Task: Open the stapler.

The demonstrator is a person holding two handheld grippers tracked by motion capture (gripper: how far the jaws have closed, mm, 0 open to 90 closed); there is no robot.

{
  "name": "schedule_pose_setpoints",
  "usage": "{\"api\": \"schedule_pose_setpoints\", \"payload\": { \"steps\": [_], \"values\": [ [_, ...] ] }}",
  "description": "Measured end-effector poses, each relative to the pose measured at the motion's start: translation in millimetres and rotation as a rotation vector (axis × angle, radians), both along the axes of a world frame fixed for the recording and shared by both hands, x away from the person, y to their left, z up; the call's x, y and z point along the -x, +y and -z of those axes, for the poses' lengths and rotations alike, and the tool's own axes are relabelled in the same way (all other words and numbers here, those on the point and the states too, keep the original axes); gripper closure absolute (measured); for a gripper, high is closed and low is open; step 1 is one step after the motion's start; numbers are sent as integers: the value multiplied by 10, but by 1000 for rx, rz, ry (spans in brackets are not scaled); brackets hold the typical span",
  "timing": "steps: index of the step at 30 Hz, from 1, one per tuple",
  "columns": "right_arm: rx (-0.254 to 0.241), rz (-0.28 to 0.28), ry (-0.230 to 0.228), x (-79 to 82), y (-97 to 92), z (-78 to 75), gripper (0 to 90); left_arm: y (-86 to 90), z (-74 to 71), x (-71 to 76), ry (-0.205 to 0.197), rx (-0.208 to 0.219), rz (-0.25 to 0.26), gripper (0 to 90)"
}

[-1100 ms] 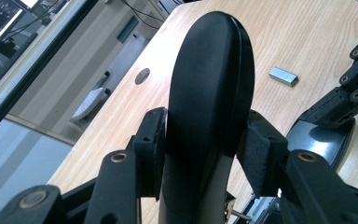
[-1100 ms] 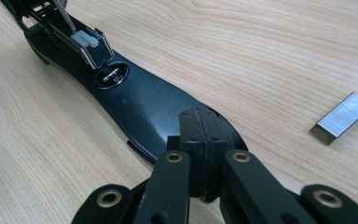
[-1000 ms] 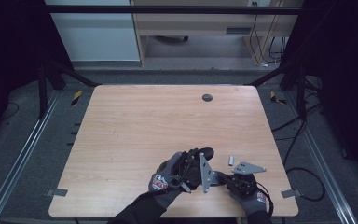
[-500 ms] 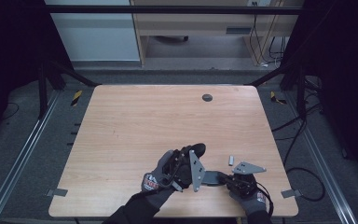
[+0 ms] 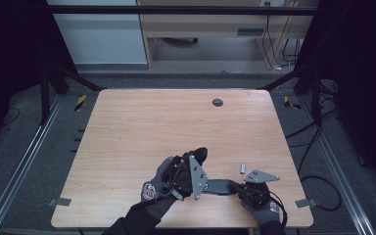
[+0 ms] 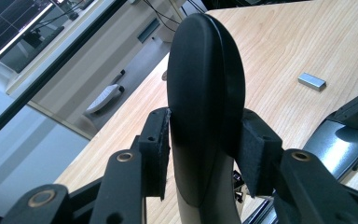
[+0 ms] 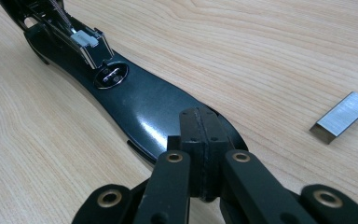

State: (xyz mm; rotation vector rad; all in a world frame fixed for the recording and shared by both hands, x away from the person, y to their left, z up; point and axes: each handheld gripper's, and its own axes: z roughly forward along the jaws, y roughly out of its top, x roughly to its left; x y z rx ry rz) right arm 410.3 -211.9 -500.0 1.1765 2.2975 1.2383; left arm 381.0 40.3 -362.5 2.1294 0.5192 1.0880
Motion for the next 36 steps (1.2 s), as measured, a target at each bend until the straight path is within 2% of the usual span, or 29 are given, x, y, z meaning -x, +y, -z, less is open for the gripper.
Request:
{"api": "schedule_pose_setpoints", "payload": {
  "steps": [10, 36],
  "values": [
    [3, 1, -2, 1, 0, 1, 900, 137, -51, 3, 11, 41, -20, 578],
    [0, -1, 2, 1, -2, 0, 900, 392, -105, -6, 23, 108, -44, 571]
  ]
}}
